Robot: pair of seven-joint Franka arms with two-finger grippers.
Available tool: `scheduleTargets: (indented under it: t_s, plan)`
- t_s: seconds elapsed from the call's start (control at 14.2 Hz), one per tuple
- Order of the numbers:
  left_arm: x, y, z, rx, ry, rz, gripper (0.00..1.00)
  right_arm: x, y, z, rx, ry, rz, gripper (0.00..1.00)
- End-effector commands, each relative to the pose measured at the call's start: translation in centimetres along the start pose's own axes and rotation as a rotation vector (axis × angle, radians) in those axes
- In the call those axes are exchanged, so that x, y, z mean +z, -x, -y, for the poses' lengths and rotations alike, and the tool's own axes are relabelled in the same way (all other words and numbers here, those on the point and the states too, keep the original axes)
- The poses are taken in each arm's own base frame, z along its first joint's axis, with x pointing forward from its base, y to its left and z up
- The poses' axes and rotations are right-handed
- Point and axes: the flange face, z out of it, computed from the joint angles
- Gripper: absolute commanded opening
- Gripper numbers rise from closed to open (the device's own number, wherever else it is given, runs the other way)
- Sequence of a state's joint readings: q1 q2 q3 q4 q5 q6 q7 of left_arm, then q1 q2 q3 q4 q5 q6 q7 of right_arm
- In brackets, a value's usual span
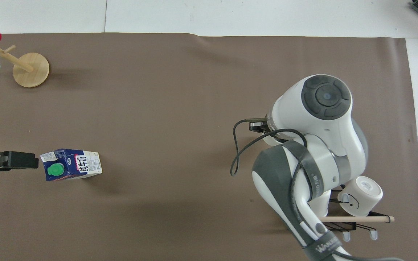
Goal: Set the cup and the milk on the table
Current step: 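Carry the black mug toward the table center while the left gripper grasps the carton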
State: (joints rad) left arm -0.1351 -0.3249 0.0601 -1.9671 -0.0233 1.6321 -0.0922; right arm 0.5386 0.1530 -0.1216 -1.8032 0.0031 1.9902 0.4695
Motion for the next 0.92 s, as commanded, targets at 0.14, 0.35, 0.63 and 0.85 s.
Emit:
scheduleTargets:
  t_s: [0.14, 0.35, 0.63, 0.85]
  plan:
    - [3.9, 2.9, -1.6, -0.046, 0.018, -0.116, 1.0, 2.6, 1.6, 5.9, 0.023, -0.026, -0.009, 0.0]
    - [5.4, 2.1, -1.1, -0.059, 0.021, -0.144, 1.0, 5.2, 2.8, 9.2, 0.051, -0.026, -0.011, 0.0]
    - [7.1, 1.6, -0.8, -0.059, 0.013, -0.152, 1.0, 8.8, 4.0, 10.5, 0.067, -0.027, -0.021, 0.0]
    - [7.8, 1.3, -0.8, -0.056, 0.009, -0.168, 1.0, 9.5, 4.4, 10.3, 0.056, -0.021, -0.014, 0.0]
